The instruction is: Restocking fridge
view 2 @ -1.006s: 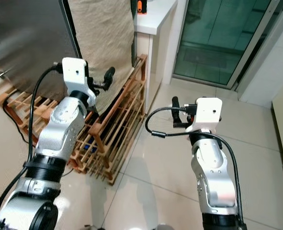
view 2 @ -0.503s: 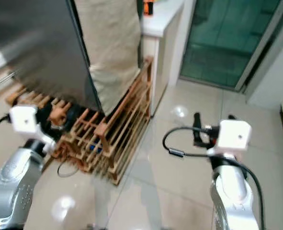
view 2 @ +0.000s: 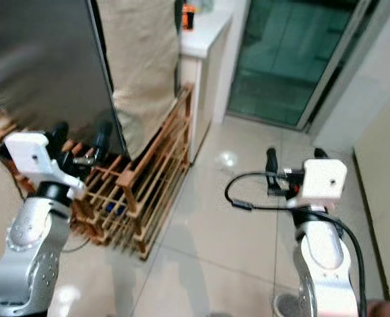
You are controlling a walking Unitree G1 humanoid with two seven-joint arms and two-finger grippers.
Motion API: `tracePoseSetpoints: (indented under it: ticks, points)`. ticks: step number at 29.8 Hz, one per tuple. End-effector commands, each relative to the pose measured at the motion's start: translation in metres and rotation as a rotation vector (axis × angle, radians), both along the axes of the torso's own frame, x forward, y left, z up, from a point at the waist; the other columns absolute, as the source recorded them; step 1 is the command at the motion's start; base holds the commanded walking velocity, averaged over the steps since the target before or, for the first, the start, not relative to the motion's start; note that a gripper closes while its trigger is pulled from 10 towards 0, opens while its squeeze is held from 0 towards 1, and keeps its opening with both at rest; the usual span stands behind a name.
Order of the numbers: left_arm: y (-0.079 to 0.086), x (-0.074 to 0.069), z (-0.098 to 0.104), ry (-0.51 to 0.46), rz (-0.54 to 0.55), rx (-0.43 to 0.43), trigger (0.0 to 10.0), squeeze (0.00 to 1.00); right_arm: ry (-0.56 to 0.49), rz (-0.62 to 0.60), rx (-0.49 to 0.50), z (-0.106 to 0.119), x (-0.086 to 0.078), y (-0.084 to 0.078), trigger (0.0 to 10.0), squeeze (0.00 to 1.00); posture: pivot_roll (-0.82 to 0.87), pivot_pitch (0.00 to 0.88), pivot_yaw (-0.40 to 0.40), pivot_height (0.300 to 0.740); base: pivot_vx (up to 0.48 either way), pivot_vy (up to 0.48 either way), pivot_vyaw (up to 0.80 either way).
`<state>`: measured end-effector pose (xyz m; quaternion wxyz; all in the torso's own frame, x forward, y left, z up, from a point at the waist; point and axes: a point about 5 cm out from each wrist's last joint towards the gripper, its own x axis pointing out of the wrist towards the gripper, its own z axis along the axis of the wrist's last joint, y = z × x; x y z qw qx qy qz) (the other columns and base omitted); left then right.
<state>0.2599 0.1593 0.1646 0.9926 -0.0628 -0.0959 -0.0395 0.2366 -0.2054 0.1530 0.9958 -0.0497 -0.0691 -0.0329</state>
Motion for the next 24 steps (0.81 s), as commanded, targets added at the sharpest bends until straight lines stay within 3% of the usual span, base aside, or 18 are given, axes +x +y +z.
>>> tracePoseSetpoints:
  ticks: [1,10,15,24]
  points:
    - [-0.003,0.005,0.003,-0.005,0.002,-0.004,10.0,0.00,0.008,0.014,0.008,0.000,0.004,0.001,10.0,0.98,-0.15,0.000,-0.036,0.740,0.480,0.000,0.00]
    - [0.011,0.024,0.011,-0.004,0.117,-0.031,10.0,0.00,0.022,0.101,0.000,0.000,0.026,0.014,10.0,0.97,-0.12,0.004,-0.057,0.740,0.463,0.000,0.00]
    - [0.015,0.028,0.013,-0.002,0.147,0.010,10.0,0.00,0.013,0.125,-0.005,0.002,0.030,0.018,10.0,0.96,-0.12,0.000,-0.049,0.740,0.404,0.256,0.00]
    - [0.006,0.041,0.022,-0.022,0.078,0.013,10.0,0.00,0.006,0.136,0.012,0.000,0.036,0.025,10.0,0.96,-0.12,0.000,-0.028,0.740,0.000,0.000,0.00]
